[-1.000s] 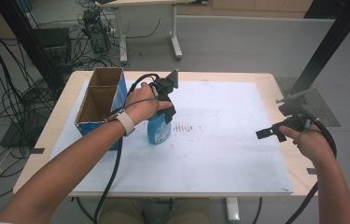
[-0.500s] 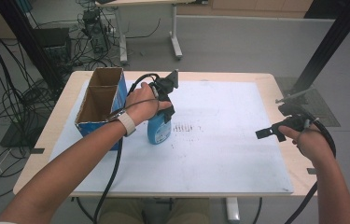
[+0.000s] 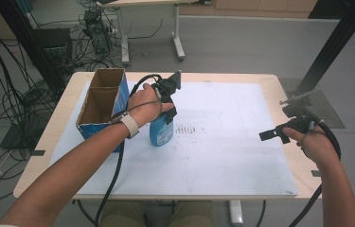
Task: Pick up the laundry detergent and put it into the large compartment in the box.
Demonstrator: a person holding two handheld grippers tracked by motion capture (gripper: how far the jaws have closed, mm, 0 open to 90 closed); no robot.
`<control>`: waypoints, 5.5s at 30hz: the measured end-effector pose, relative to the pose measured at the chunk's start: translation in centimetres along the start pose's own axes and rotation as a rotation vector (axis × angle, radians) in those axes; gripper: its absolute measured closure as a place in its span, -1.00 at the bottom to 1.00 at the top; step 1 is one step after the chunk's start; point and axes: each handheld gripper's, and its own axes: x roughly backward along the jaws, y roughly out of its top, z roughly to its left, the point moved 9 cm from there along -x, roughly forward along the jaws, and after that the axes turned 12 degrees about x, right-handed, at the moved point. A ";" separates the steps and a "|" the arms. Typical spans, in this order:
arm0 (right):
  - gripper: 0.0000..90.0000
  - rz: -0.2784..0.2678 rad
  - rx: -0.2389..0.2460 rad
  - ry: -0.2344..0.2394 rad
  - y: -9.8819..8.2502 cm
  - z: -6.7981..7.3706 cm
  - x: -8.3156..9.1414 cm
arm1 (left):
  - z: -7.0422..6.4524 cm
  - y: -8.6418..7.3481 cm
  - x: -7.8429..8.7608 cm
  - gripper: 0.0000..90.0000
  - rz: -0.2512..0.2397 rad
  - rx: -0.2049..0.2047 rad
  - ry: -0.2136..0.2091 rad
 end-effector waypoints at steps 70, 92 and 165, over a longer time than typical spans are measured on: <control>-0.78 0.005 0.002 -0.010 0.2 0.2 0.3 | 0.0 0.0 0.0 -0.14 0.002 0.004 -0.005; -0.78 0.001 0.002 -0.011 0.1 0.3 0.4 | 0.0 -0.1 0.0 -0.14 0.002 0.007 -0.004; -0.78 -0.003 -0.003 -0.012 0.0 0.3 0.4 | 0.0 -0.3 0.0 -0.15 -0.009 0.014 -0.006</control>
